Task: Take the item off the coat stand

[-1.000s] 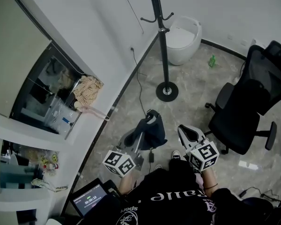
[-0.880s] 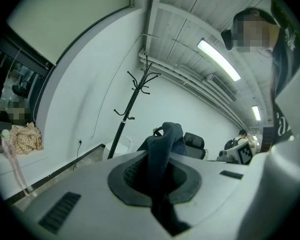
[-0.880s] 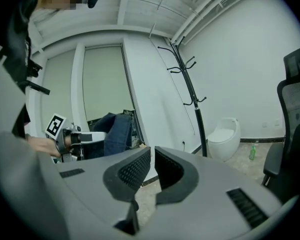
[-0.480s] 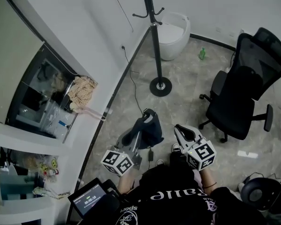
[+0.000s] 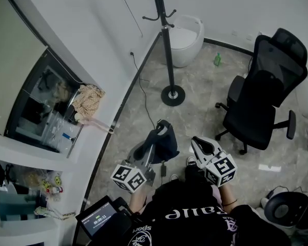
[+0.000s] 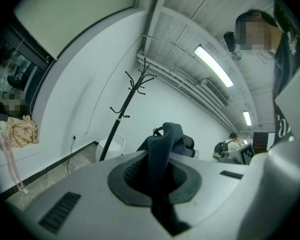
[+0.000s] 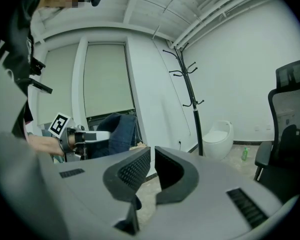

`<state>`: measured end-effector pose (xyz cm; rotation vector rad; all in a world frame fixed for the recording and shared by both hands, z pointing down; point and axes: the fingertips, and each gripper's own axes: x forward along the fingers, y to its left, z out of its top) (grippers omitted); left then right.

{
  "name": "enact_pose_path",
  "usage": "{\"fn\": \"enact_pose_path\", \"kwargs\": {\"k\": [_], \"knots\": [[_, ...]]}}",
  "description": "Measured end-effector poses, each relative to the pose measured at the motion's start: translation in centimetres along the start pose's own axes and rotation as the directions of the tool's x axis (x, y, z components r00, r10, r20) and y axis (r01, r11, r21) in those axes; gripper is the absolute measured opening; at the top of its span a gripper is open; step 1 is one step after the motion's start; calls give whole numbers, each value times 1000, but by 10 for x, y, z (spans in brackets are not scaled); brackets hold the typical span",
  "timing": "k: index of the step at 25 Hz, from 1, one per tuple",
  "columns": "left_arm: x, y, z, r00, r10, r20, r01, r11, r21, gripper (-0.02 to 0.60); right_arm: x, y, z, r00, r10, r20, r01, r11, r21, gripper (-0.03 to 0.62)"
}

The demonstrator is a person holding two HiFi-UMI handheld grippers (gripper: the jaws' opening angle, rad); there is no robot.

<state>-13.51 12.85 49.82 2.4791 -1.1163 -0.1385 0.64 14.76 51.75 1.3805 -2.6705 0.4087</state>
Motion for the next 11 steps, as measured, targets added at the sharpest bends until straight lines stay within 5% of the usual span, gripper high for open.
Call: {"fn": "enact_pose_path", "kwargs": {"k": [11], "knots": [[-3, -6, -3, 1000, -17, 15, 18, 1000, -9, 15, -6, 1, 4, 1000, -7, 7, 7, 1000, -5, 18]]}}
